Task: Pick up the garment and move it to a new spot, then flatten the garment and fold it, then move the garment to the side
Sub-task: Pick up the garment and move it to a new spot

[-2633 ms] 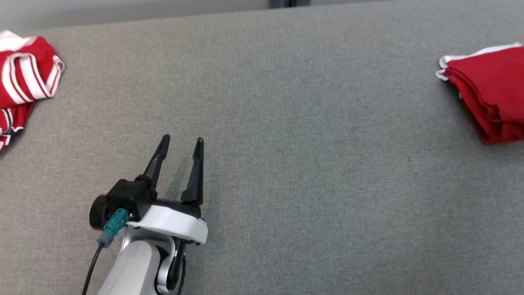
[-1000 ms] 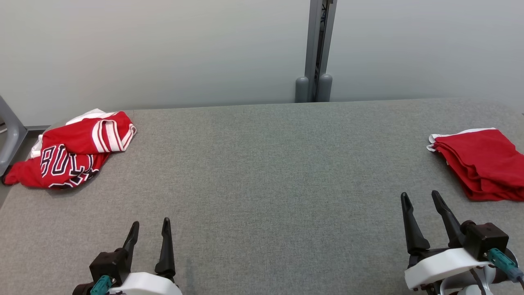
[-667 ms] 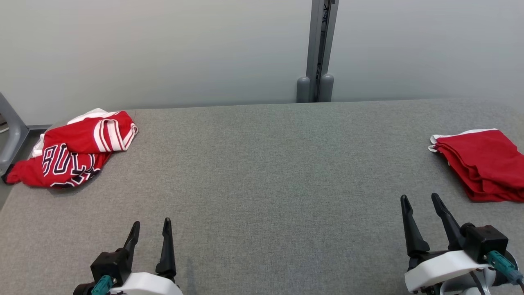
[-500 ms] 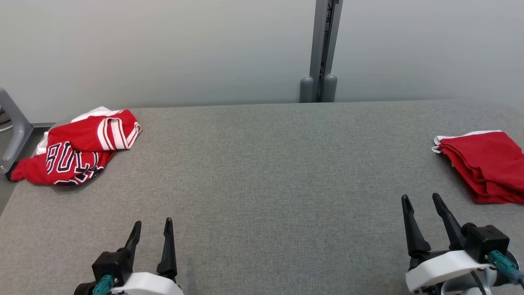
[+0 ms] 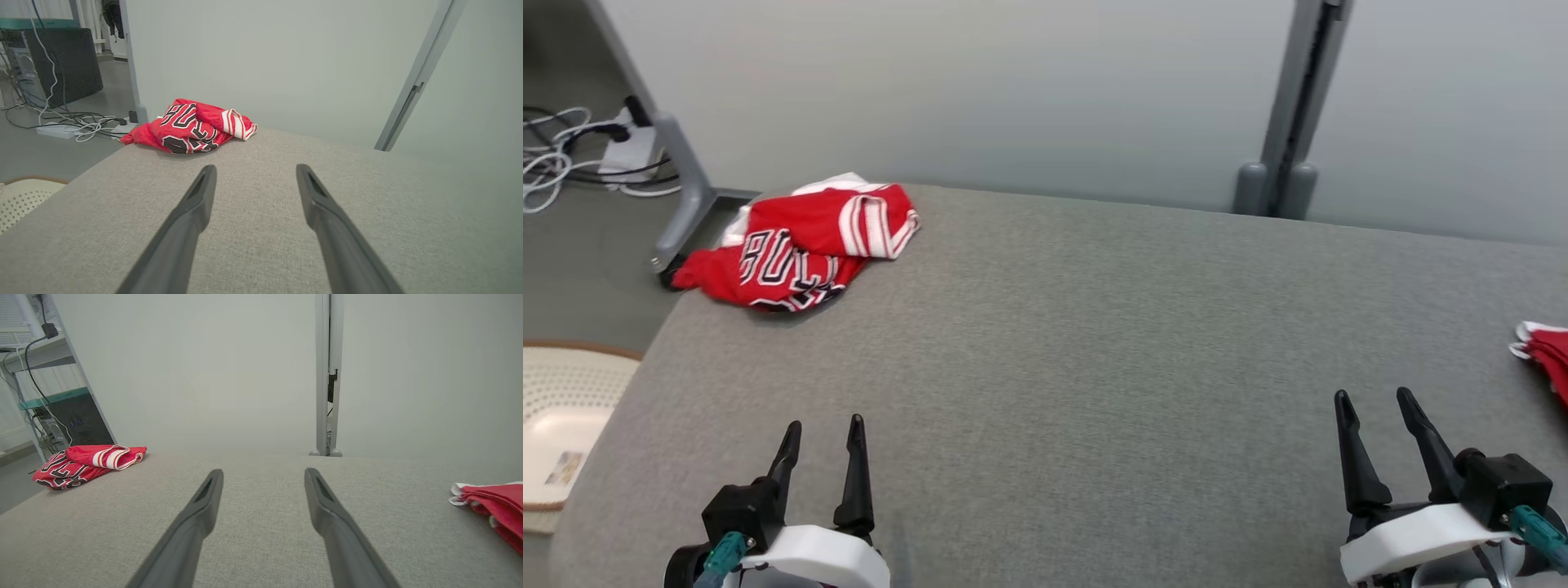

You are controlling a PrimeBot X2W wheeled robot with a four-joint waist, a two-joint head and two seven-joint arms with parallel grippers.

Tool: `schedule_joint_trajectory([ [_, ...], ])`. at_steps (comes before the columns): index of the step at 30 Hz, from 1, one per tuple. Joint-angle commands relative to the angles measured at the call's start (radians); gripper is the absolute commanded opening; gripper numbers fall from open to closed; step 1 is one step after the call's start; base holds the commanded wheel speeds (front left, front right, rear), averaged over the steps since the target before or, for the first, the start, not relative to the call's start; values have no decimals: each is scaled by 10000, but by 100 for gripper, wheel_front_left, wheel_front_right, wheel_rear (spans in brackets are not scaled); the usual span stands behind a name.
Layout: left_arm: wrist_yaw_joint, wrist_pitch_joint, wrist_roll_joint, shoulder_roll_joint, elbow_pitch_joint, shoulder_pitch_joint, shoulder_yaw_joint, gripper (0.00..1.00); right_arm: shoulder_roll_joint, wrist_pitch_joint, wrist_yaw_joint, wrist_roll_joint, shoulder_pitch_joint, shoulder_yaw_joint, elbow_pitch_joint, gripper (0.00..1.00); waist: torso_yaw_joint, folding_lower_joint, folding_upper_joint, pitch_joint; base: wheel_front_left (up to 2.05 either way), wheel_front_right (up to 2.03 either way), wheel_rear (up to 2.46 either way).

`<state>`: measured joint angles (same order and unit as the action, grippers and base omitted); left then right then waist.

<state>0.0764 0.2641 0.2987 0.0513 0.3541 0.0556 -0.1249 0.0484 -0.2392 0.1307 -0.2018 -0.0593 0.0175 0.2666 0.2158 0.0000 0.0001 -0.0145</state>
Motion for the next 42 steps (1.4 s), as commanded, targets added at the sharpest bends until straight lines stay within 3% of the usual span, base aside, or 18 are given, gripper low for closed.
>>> schedule_joint_trajectory([
  [1,41,1,-48,59,-51,147,102,100,44,-27,1,-10,-155,30,-54,100,896,0,-1,127,0,0,0],
  [6,-15,-1,-24,46,-96,105,225,100,48,17,1,22,-235,30,-101,100,2096,0,-1,258,0,0,0],
  [12,-21,1,49,25,-145,2,313,100,48,44,1,55,-364,106,0,100,3004,0,-1,398,0,0,0],
  [24,-44,1,315,8,-564,324,681,100,54,77,1,246,-739,171,-129,100,3203,0,-1,1016,0,0,0],
  [27,-207,1,357,43,-735,817,907,100,54,214,1,452,-898,176,-323,100,2949,0,-1,1459,0,0,0],
  [30,-832,-2,900,144,-769,1697,1056,100,57,397,1,773,-1185,331,-652,100,2535,0,-1,2038,0,0,0],
  [36,-1432,-520,619,1432,-736,4301,1010,100,57,841,1,1384,-1760,425,-1587,100,1483,0,-1,3275,0,0,0],
  [42,-1810,-2307,518,2699,-83,6883,632,100,51,1161,1,1785,-2161,571,-2462,100,338,0,-1,4348,0,0,0],
])
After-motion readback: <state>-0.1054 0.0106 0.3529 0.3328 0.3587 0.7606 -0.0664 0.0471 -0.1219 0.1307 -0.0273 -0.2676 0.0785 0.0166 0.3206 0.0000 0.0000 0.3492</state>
